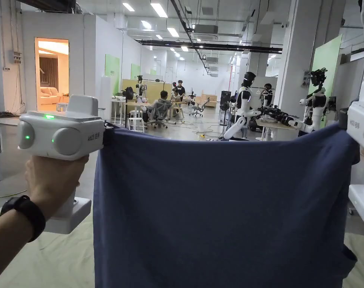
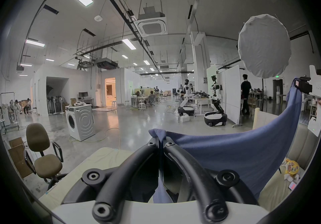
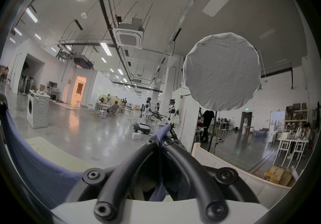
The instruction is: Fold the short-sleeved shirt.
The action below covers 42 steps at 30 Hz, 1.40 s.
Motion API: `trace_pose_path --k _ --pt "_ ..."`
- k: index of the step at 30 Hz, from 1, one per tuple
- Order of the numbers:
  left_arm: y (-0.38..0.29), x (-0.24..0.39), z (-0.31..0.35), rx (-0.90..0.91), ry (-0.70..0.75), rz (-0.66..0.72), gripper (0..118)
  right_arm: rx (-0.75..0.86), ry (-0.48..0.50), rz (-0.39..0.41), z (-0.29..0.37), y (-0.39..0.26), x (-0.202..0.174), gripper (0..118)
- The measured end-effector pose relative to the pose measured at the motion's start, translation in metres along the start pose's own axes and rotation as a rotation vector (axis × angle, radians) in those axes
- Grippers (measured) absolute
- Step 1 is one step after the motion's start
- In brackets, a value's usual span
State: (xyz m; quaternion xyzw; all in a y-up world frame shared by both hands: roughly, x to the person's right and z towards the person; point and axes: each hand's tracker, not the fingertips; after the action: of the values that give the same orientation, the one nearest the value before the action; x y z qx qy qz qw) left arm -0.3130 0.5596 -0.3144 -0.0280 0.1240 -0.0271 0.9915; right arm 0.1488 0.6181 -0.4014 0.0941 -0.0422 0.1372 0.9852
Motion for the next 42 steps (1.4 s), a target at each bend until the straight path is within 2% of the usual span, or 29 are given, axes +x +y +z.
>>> trace_pose_path --k 3,8,10,12,17,19,22,23,24,25,26,27,28,29,30,31,32,33,34,36,37,38,39,40,42 --pt "-0.007 0.004 -0.015 -0.006 0.019 -0.031 3 0.009 -0.032 0.011 -0.008 -0.004 -0.013 2" --pt "-0.005 0.008 -0.028 -0.016 0.019 -0.017 3 0.03 -0.023 0.041 -0.02 0.001 -0.025 2" --pt "-0.005 0.008 -0.032 -0.018 0.013 -0.013 3 0.04 -0.013 0.021 -0.022 0.002 -0.024 2" --pt "-0.012 0.009 -0.032 -0.022 0.007 -0.01 3 0.014 0.011 0.054 -0.023 -0.003 -0.029 2" --pt "-0.06 0.007 -0.027 -0.089 -0.029 0.035 3 -0.074 0.068 0.008 0.0 -0.056 -0.034 2" --pt "-0.091 0.007 -0.025 -0.15 -0.056 0.046 3 -0.144 0.076 0.052 0.012 -0.087 -0.039 2" --pt "-0.136 0.004 -0.004 -0.206 -0.096 0.098 3 -0.212 0.128 -0.041 0.048 -0.137 -0.036 2" --pt "-0.151 0.003 0.009 -0.202 -0.095 0.093 3 -0.173 0.12 -0.007 0.062 -0.146 -0.034 2" --pt "-0.164 0.001 0.022 -0.211 -0.1 0.098 3 -0.254 0.172 -0.052 0.074 -0.16 -0.031 2" --pt "-0.178 -0.002 0.036 -0.223 -0.12 0.104 3 -0.255 0.18 -0.104 0.085 -0.176 -0.024 2" --pt "-0.192 -0.005 0.051 -0.248 -0.151 0.102 3 -0.235 0.177 -0.07 0.1 -0.184 -0.019 2" --pt "-0.204 -0.008 0.069 -0.267 -0.177 0.098 3 -0.316 0.226 -0.116 0.116 -0.196 -0.014 2" --pt "-0.219 -0.012 0.092 -0.254 -0.187 0.102 3 -0.322 0.23 -0.165 0.136 -0.209 -0.008 2" --pt "-0.231 -0.016 0.115 -0.251 -0.211 0.124 3 -0.249 0.209 -0.075 0.161 -0.21 0.0 2" --pt "-0.247 -0.024 0.128 -0.265 -0.215 0.138 3 -0.378 0.237 -0.181 0.179 -0.228 0.006 2" --pt "-0.259 -0.027 0.148 -0.276 -0.215 0.168 3 -0.327 0.207 -0.175 0.203 -0.237 0.015 2" --pt "-0.273 -0.032 0.17 -0.296 -0.235 0.197 3 -0.327 0.228 -0.155 0.228 -0.246 0.021 2" --pt "-0.286 -0.036 0.19 -0.33 -0.238 0.21 3 -0.469 0.233 -0.252 0.259 -0.265 0.026 2" --pt "-0.299 -0.037 0.206 -0.359 -0.23 0.221 3 -0.369 0.225 -0.199 0.281 -0.27 0.033 2" --pt "-0.327 -0.041 0.233 -0.392 -0.218 0.228 3 -0.538 0.218 -0.28 0.327 -0.302 0.04 2" --pt "-0.34 -0.041 0.247 -0.396 -0.216 0.233 3 -0.459 0.225 -0.243 0.348 -0.306 0.044 2" --pt "-0.352 -0.038 0.26 -0.42 -0.226 0.244 3 -0.564 0.241 -0.321 0.367 -0.322 0.047 2" --pt "-0.36 -0.039 0.27 -0.445 -0.232 0.255 3 -0.559 0.263 -0.305 0.379 -0.329 0.049 2" --pt "-0.367 -0.04 0.282 -0.434 -0.22 0.269 3 -0.603 0.295 -0.328 0.394 -0.338 0.049 2" --pt "-0.379 -0.041 0.302 -0.462 -0.217 0.3 3 -0.653 0.294 -0.306 0.415 -0.349 0.049 2"
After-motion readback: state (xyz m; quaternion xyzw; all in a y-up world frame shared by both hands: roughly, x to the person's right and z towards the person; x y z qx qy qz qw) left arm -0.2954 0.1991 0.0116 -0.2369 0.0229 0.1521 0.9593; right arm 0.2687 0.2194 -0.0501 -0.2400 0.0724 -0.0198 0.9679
